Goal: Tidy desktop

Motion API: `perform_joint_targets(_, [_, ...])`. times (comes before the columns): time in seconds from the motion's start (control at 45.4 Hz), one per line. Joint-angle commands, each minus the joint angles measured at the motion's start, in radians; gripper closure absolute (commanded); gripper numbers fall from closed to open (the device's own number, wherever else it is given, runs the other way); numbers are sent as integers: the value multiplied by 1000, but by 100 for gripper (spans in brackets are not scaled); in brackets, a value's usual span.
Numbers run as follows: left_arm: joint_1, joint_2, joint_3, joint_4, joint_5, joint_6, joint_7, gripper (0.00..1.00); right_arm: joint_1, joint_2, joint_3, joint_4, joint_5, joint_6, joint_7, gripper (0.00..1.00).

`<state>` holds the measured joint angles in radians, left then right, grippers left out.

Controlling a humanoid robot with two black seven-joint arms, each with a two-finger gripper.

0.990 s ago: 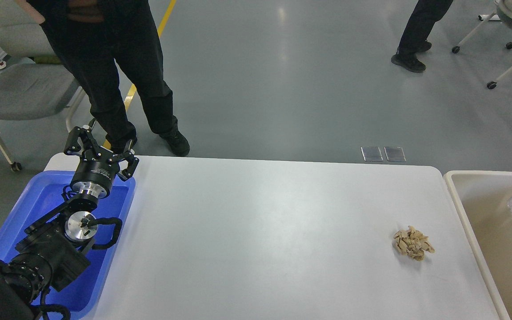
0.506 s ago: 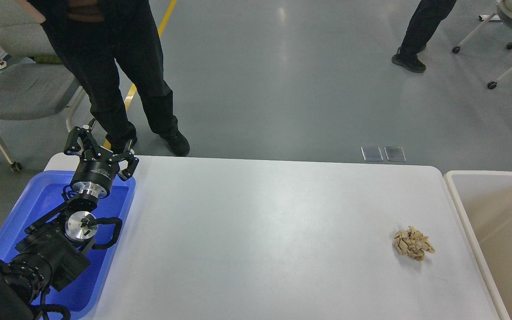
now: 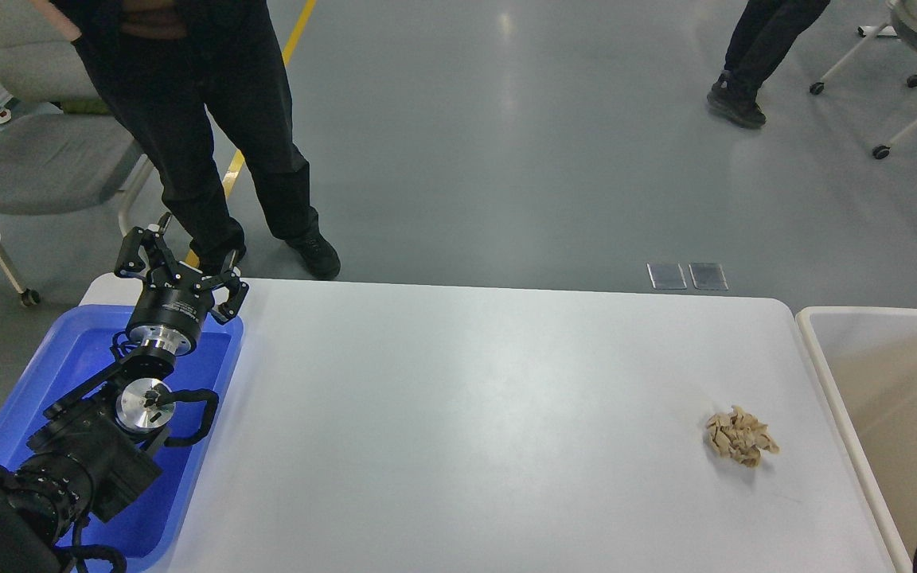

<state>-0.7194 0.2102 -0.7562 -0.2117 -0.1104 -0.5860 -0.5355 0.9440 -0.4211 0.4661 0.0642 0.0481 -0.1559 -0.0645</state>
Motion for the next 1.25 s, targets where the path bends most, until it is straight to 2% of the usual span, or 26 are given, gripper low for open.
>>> perform_joint_targets(0.0, [0,0,0,0,0,0,0,0,110,48,177,51,64,116,-3,0])
perform_joint_targets(0.44, [0,0,0,0,0,0,0,0,122,176,235,279,153,328,-1,0])
perform_joint_targets(0.726, [-2,0,0,0,0,0,2,0,42,341,411,275,153,490,15,0])
perform_joint_targets(0.99, [0,0,0,0,0,0,0,0,-88,407,419,272,153,558,103,0])
perform_joint_targets(1.144, [-2,0,0,0,0,0,0,0,-148,409,417,273,151,622,112,0])
perform_joint_targets(1.232, [-2,0,0,0,0,0,0,0,-160,407,416,273,151,622,112,0])
